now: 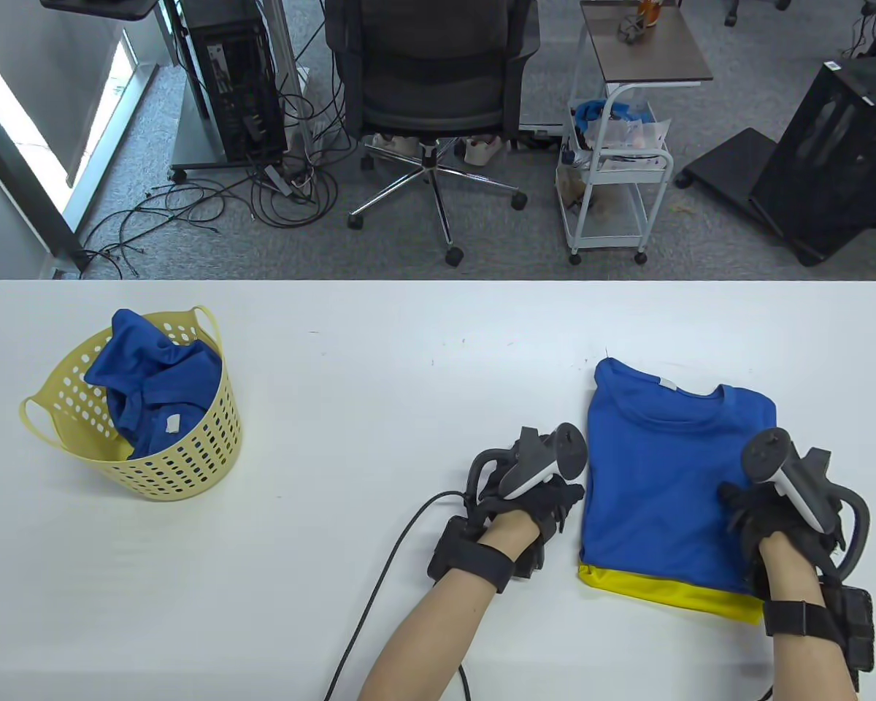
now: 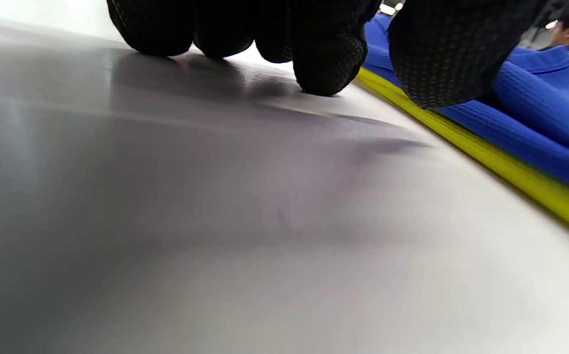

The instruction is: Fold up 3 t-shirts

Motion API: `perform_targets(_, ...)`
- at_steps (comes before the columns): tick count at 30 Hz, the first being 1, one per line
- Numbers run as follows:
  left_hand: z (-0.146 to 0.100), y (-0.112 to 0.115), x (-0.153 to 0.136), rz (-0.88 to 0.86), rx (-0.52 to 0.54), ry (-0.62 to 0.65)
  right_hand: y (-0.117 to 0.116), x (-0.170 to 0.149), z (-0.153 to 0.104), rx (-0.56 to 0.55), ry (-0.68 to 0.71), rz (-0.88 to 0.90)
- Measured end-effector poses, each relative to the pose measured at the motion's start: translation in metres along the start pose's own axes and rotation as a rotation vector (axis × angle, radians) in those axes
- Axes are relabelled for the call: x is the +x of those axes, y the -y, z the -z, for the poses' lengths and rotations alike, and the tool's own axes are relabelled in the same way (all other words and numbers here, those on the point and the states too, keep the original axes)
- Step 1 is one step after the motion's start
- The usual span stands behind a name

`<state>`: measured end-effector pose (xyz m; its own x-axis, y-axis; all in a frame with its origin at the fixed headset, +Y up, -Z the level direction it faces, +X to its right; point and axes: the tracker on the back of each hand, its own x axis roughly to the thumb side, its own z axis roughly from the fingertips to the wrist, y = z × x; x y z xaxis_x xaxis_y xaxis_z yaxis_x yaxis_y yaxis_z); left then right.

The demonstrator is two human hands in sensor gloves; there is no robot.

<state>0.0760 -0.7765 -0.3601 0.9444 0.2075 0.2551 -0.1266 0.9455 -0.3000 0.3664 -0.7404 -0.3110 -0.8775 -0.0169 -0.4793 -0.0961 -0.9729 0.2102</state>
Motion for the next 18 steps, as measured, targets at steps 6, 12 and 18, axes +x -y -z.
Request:
perform_targets(6, -0.017, 0.008, 0.017, 0.051, -0.032, 0.061, -0.015, 0.0, -0.009, 0.025, -0.009, -0.037)
perform_targets(12, -0.025, 0.013, 0.031, 0.057, -0.039, 0.098, -0.02, -0.003, -0.009, 0.044, -0.018, -0.055)
perform_targets(18, -0.034, 0.019, 0.053, 0.051, -0.078, 0.148, -0.016, -0.015, -0.001, 0.07, -0.057, -0.05)
